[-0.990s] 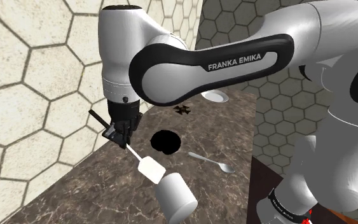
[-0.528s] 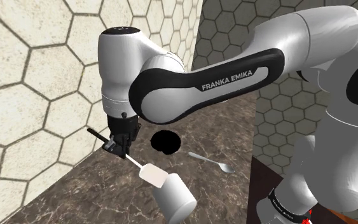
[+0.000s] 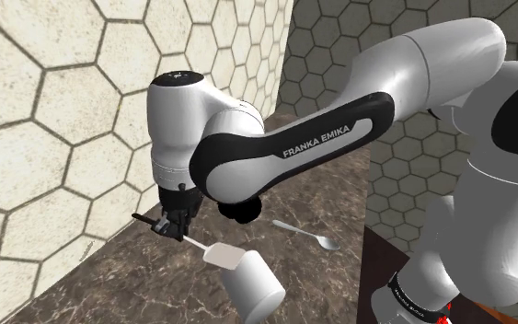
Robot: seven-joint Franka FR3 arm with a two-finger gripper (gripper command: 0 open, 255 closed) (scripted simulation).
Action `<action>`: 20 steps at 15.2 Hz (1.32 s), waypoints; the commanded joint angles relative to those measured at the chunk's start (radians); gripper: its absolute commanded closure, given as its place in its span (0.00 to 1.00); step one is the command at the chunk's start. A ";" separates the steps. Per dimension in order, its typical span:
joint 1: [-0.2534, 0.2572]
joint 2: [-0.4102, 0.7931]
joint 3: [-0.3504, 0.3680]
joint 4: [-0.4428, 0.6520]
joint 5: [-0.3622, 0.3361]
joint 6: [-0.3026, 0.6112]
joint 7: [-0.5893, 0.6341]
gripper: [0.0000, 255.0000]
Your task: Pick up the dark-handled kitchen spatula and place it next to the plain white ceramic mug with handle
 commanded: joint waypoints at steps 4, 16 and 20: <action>0.003 0.025 -0.003 -0.040 -0.013 0.064 0.011 1.00; 0.008 0.081 -0.011 -0.093 -0.041 0.169 0.032 1.00; 0.008 0.081 -0.010 -0.093 -0.041 0.169 0.032 1.00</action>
